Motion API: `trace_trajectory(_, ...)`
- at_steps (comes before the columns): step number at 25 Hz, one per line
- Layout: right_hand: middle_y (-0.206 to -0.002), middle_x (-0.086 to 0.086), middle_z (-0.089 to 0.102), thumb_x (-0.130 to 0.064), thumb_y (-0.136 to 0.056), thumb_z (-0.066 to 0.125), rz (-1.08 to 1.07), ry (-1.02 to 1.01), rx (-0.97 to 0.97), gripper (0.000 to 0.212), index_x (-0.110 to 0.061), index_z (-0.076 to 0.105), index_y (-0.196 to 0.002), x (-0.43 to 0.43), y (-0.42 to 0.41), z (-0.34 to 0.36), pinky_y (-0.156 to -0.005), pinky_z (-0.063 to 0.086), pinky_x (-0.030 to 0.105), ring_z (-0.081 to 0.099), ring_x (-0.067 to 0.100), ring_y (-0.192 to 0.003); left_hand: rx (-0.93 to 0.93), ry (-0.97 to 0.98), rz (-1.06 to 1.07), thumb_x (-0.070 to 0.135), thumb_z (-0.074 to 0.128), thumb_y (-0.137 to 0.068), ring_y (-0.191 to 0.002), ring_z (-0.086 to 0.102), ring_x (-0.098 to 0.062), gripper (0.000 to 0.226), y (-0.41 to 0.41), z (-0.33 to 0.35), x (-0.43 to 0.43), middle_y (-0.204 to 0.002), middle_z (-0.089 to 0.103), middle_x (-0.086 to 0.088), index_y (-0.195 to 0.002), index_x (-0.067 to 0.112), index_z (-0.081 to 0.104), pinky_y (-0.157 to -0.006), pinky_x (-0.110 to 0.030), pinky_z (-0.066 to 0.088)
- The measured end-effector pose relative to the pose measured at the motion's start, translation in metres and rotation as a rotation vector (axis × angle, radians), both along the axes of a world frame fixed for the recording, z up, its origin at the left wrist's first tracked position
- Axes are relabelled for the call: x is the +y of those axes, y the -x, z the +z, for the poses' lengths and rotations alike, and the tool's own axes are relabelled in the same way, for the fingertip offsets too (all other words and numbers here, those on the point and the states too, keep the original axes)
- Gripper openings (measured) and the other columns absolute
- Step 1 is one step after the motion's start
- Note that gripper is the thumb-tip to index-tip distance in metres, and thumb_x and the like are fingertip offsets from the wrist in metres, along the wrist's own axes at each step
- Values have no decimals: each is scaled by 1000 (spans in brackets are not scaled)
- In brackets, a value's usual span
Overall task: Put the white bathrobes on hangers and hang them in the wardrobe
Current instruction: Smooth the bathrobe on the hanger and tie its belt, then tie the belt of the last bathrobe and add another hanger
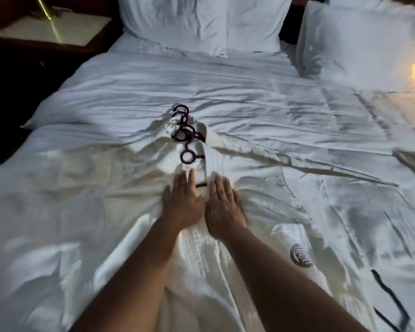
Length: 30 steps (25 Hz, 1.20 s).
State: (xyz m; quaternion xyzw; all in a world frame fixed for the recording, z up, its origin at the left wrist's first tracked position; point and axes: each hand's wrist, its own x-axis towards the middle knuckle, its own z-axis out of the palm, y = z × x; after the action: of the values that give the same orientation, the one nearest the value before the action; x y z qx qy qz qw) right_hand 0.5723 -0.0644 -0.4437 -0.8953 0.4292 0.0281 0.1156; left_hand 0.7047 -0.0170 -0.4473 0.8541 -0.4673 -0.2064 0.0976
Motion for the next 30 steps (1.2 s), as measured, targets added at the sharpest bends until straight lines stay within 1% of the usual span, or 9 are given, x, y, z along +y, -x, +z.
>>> trace_trajectory(3,-167,15,19,-31,-96,19,89,-244,210,69,-1,25,-157,62,75,62,-121,26,43,21,30,-154,231,-250,-129,39,36,-106,-154,19,-27,65,61,78,70,-167,22,-12,-162,15,13,-123,-51,17)
trace_trajectory(5,-131,22,59,-25,-86,20,270,-267,253,62,3,62,-123,105,126,107,-98,47,45,57,37,-123,149,-253,-192,42,31,-107,-154,22,-23,54,111,123,143,-164,31,-5,-158,23,28,-124,-48,12)
trace_trajectory(8,-74,9,68,-16,-75,34,229,-219,193,38,-7,70,-68,173,201,142,-62,55,34,68,30,-67,62,-201,-191,53,28,-102,-158,-7,-26,66,167,173,243,-172,-3,3,-163,32,9,-126,-49,-1)
trace_trajectory(11,-128,13,67,-24,-77,39,-23,-377,49,55,-1,68,-119,270,280,192,-90,59,41,67,33,-115,32,-248,-213,52,34,-86,-155,21,-31,79,216,191,346,-169,10,-5,-161,26,27,-119,-54,27)
trace_trajectory(13,-167,4,15,-22,-85,42,-139,-413,224,79,-1,19,-158,324,319,202,-118,35,46,19,31,-155,43,-310,-216,46,58,-68,-144,45,-33,78,238,186,404,-163,30,-6,-143,25,58,-103,-57,45)
trace_trajectory(15,-167,-1,-17,-24,-85,46,-215,-515,451,94,-9,-11,-158,360,349,203,-124,17,46,-9,29,-156,-1,-365,-273,43,62,-66,-153,26,-32,74,247,187,438,-168,18,-5,-139,35,60,-109,-61,38)
trace_trajectory(19,-149,13,49,-23,-77,49,-226,-814,658,70,-9,47,-145,395,382,224,-109,47,37,52,27,-135,-58,-483,-384,51,47,-79,-155,2,-32,66,257,216,475,-160,40,-6,-145,43,50,-114,-64,33)
trace_trajectory(23,-158,11,41,-23,-95,44,-342,-742,440,61,-13,38,-155,406,413,247,-117,36,34,41,27,-144,12,-640,-390,32,49,-91,-131,55,-25,43,270,257,440,-136,61,0,-132,27,60,-102,-38,43)
trace_trajectory(30,-153,1,50,-22,-102,43,-668,-644,94,48,-21,51,-149,372,565,246,-113,30,20,45,17,-141,106,-472,-630,35,39,-85,-106,65,-27,34,421,282,350,-113,67,-4,-104,20,63,-76,-32,45)
